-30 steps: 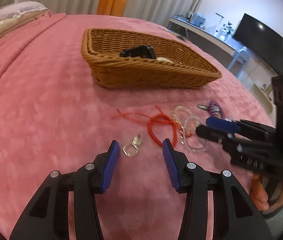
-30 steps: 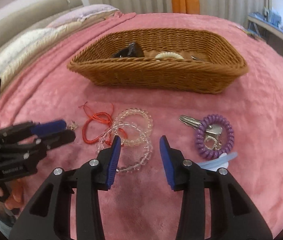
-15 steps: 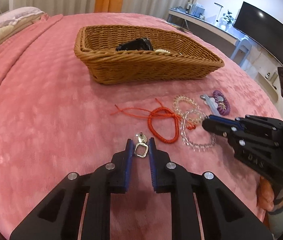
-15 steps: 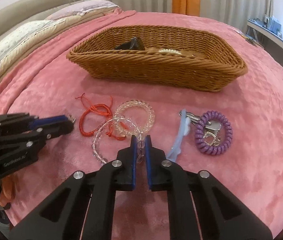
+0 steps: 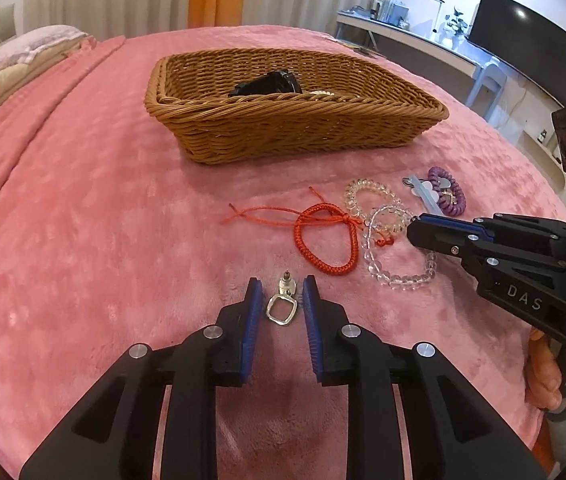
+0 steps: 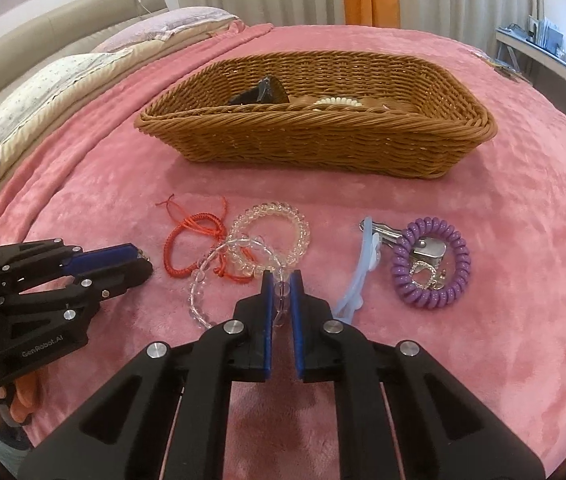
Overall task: Organize jewelry
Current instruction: 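Grasp the silver square pendant with the left tool while the right tool grasps a clear bead bracelet, then carry the pendant and bracelet into the wicker basket and open both tools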
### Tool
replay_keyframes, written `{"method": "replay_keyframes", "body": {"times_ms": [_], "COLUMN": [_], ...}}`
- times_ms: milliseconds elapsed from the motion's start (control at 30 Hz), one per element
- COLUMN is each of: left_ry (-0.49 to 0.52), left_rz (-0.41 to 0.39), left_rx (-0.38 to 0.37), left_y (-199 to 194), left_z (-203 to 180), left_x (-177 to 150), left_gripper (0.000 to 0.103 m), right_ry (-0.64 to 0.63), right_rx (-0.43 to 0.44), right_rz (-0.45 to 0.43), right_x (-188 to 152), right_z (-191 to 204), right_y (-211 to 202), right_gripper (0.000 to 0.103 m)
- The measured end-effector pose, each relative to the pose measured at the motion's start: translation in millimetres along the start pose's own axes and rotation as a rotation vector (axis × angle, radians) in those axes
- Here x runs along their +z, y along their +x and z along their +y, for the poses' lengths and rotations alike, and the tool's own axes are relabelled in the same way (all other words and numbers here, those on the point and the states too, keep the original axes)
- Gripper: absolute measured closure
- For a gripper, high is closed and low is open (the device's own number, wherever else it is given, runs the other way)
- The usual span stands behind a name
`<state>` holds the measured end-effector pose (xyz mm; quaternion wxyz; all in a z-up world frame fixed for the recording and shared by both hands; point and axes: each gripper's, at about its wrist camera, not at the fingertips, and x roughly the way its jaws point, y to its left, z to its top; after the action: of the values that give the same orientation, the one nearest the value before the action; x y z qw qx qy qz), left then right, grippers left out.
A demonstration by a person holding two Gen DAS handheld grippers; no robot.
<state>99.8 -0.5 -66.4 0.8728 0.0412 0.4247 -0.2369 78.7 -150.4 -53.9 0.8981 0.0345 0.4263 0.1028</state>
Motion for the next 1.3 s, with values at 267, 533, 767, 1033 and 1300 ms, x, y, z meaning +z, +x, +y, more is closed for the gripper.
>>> {"method": "replay_keyframes", "body": {"times_ms": [267,533,767,1033,1300], "left_ry": [0.003,-0.017,-0.023,-0.066,-0.085], "left_rz": [-0.02,-0.056,-0.121,-0.198,-0.293], "left_rx": [0.021,-0.013,-0.081,-0.149,-0.133], "left_y": [-2.4,-11.1,-29.2,-47.2,-78.4], "left_z": [-1.4,4.0,5.7,9.4,4.4], "left_x": [-2.2,-2.1,-2.2,3.5,31.0], "left_gripper": [0.09,0.09,0.09,0.09,0.09], "right_ry": [-0.017,-0.054,-0.063,-0.03,-0.013], "right_rx": [-0.021,-0.004,0.005,0.053,0.057], "right_rz": [0.015,-0.088,-0.173,-0.27,-0.347], "right_x": [1.7,-4.1,-7.4,-7.3,19.8], "right_z": [5.8,12.5,15.7,10.2,2.9], "right_y": [7.0,-17.3,-37.4,-72.5,-108.9], "right_gripper": [0.096,0.097,0.097,0.097,0.097]}}
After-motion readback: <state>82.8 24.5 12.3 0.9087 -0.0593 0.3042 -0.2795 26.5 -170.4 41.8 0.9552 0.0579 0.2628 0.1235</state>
